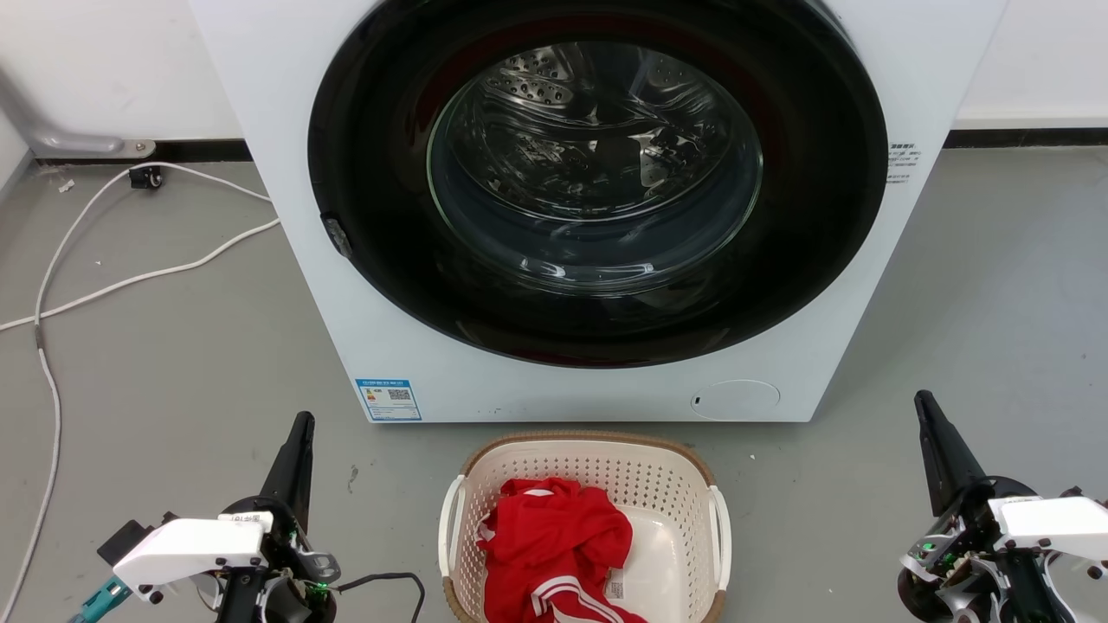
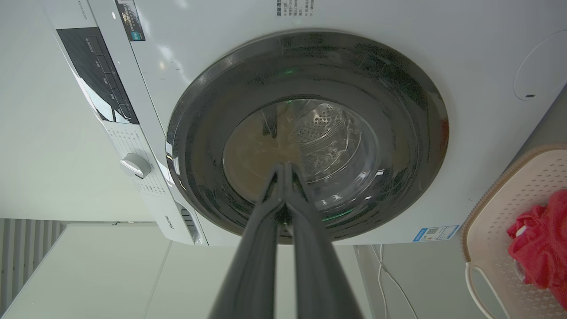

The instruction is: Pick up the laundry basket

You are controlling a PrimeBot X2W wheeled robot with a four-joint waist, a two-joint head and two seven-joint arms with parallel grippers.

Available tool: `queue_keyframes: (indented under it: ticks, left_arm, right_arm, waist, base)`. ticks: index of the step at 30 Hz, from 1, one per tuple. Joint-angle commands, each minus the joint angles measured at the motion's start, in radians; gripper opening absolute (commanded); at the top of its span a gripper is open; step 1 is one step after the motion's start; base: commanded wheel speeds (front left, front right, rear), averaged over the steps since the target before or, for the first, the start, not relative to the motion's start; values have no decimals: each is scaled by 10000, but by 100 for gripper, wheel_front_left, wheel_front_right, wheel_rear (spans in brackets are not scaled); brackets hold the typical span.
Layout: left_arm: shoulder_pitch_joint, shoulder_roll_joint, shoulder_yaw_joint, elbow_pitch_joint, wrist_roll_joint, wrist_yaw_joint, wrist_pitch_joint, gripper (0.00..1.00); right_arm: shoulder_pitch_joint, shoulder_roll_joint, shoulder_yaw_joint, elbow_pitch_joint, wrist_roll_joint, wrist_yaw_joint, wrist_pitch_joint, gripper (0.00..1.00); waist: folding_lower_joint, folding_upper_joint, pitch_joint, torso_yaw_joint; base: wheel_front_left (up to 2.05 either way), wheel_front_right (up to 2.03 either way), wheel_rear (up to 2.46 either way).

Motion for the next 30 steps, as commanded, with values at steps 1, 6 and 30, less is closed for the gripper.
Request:
queue_keyframes:
  ticks: [1,6,30]
  left_arm:
    - [-94,1,21,16,30,-32,11,0]
    - [-96,-8,31,17,43,-32,25,0]
    - [75,-55,-79,108,68,7,-111,100]
  right_arm:
    - [-120,30,-15,13,-39,2,33,0]
    - [-119,37,-23,13,-44,4,44,0]
    - [104,35,30,42,-67,2,-81,100]
  waist:
    - [0,0,0,0]
    - [0,0,0,0]
    - [0,0,1,1]
  base:
    - [0,0,0]
    - [0,0,0]
    - [0,0,0]
